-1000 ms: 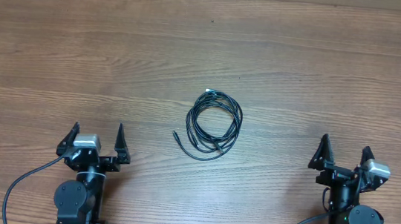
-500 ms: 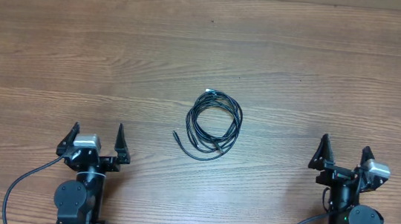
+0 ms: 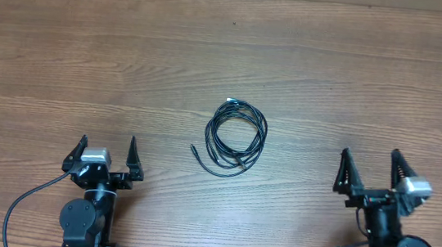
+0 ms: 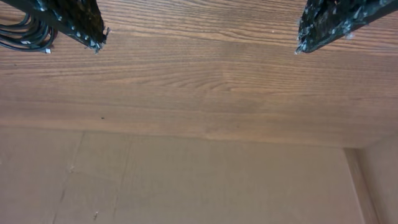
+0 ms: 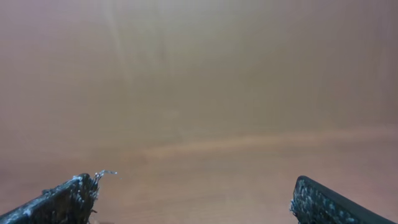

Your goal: Untangle cables

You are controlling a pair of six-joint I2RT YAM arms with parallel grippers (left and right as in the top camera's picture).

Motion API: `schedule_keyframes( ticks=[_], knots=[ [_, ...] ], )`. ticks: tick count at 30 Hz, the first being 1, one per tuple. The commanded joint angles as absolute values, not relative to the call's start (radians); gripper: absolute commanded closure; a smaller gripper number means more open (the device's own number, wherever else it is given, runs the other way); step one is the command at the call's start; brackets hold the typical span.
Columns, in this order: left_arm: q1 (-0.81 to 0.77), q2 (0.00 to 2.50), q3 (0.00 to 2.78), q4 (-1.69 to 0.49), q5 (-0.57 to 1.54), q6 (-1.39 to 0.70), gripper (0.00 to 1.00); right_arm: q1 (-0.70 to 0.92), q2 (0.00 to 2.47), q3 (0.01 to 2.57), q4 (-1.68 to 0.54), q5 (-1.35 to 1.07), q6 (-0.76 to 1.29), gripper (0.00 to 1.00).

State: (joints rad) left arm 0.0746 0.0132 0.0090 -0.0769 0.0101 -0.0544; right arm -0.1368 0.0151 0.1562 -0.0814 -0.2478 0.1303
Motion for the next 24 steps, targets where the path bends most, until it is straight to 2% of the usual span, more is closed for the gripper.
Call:
schedule_keyframes(
  ticks=[1,7,14,24],
  knots=[
    [0.082,0.005,0.005,-0.078,0.003,-0.075,0.0,-0.141,0.003,0.353,-0.142,-0.301,0.129,0.0],
    [0.082,0.005,0.005,-0.078,0.003,-0.075,0.01,-0.141,0.005,0.741,-0.381,-0.184,0.125,0.0],
    [0.082,0.005,0.005,-0.078,0.003,-0.075,0.01,-0.141,0.089,1.084,-0.517,-0.123,0.121,0.0],
    [0.082,0.005,0.005,-0.078,0.003,-0.075,0.0,-0.141,0.645,1.685,-0.887,-0.179,0.121,0.0]
  ],
)
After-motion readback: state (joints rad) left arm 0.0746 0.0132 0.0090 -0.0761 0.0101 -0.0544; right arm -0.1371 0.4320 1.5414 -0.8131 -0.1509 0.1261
